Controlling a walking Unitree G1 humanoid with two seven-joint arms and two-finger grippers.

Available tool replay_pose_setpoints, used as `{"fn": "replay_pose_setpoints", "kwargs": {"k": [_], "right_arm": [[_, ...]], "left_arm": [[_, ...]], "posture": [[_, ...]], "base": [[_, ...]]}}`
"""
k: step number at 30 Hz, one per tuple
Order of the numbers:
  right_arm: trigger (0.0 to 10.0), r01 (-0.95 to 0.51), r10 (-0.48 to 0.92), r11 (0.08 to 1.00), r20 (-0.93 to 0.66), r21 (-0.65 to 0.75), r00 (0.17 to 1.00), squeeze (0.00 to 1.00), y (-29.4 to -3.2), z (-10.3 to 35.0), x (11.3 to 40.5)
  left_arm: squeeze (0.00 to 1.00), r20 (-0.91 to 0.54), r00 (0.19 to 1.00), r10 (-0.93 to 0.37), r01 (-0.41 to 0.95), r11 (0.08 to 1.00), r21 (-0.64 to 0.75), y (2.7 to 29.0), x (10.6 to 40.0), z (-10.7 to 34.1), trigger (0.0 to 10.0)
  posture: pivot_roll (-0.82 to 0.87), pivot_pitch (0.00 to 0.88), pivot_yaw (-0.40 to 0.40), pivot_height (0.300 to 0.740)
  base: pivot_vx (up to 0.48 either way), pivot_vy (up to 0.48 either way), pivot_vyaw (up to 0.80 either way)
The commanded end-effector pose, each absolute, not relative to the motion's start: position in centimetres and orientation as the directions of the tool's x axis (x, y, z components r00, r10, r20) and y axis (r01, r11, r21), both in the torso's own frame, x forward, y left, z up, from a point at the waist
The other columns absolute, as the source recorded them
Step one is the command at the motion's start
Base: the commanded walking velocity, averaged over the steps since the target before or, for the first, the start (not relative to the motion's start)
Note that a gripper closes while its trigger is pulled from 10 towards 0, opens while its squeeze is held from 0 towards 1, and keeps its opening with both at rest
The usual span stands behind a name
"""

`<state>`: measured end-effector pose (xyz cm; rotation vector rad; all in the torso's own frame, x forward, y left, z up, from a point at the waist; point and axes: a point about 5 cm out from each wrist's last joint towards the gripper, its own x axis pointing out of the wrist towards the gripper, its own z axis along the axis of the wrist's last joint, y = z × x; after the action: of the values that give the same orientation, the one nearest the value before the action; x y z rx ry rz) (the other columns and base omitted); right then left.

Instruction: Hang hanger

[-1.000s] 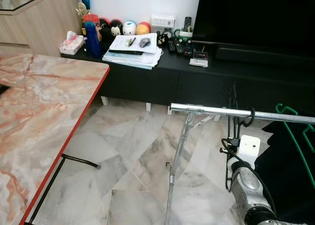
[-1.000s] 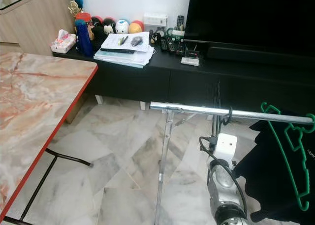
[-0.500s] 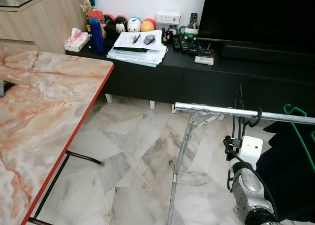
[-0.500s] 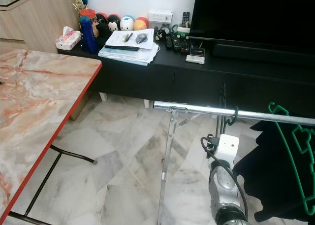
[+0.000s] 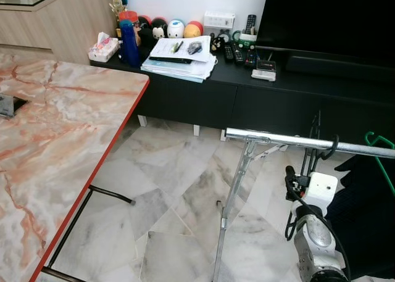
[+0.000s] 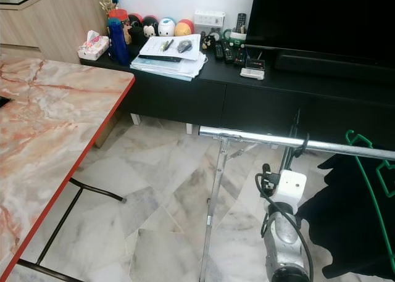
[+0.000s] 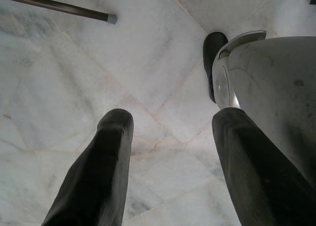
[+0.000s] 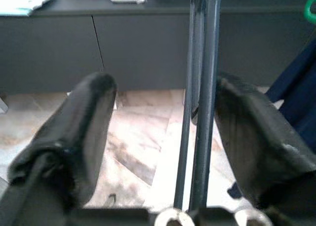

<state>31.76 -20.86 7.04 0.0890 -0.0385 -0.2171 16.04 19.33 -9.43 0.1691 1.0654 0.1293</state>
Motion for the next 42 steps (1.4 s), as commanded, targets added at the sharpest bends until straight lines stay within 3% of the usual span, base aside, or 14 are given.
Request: {"fn": "replay_pose_setpoints", "kwargs": {"k": [1, 23, 24, 26, 27, 31, 33, 42], "right_arm": [[10.0, 0.214, -0.219, 0.973, 0.061, 0.087, 0.974, 1.00, -20.8, 7.3, 31.5], [10.0, 0.217, -0.219, 0.974, 0.032, 0.066, 0.975, 1.00, -20.5, 6.6, 30.2], [10.0, 0.218, -0.221, 0.974, 0.033, 0.065, 0.975, 0.89, -20.5, 6.7, 30.1], [10.0, 0.219, -0.222, 0.973, 0.035, 0.066, 0.975, 0.89, -20.5, 6.7, 30.1], [10.0, 0.228, -0.231, 0.971, 0.046, 0.069, 0.972, 0.76, -20.5, 6.8, 29.9], [10.0, 0.258, -0.263, 0.963, 0.060, 0.072, 0.963, 0.75, -20.7, 7.0, 29.5], [10.0, 0.284, -0.289, 0.956, 0.064, 0.070, 0.955, 0.00, -20.9, 7.0, 29.2], [10.0, 0.324, -0.329, 0.944, 0.094, 0.062, 0.940, 0.00, -21.5, 7.6, 28.2]], "left_arm": [[0.00, -0.864, 0.504, -0.006, 0.045, 0.999, 0.020, 13.5, 16.5, -9.6, 10.0], [0.00, -0.867, 0.498, -0.013, 0.049, 0.999, 0.013, 13.6, 16.3, -9.7, 10.0], [0.00, -0.867, 0.498, -0.012, 0.048, 0.999, 0.013, 13.6, 16.3, -9.7, 10.0], [0.00, -0.867, 0.498, -0.012, 0.048, 0.999, 0.014, 13.6, 16.3, -9.7, 10.0], [0.00, -0.867, 0.498, -0.012, 0.048, 0.999, 0.014, 13.7, 16.3, -9.7, 10.0], [0.00, -0.867, 0.499, -0.012, 0.048, 0.999, 0.014, 13.7, 16.4, -9.7, 10.0], [0.00, -0.866, 0.500, -0.013, 0.049, 0.999, 0.013, 13.7, 16.4, -9.6, 10.0], [0.00, -0.865, 0.501, -0.019, 0.051, 0.999, 0.008, 13.7, 16.4, -9.6, 10.0]], "posture": [[0.04, 0.160, -0.061, 0.740], [0.04, 0.161, -0.066, 0.740], [0.04, 0.162, -0.066, 0.740], [0.04, 0.163, -0.066, 0.740], [0.04, 0.163, -0.066, 0.740], [0.04, 0.165, -0.065, 0.740], [0.03, 0.166, -0.064, 0.740], [0.03, 0.168, -0.064, 0.740]], "base": [[0.000, 0.000, 0.00], [0.000, 0.000, 0.00], [0.000, 0.000, 0.00], [0.000, 0.000, 0.00], [0.000, 0.000, 0.00], [0.000, 0.000, 0.00], [0.000, 0.000, 0.00], [0.000, 0.000, 0.00]]}}
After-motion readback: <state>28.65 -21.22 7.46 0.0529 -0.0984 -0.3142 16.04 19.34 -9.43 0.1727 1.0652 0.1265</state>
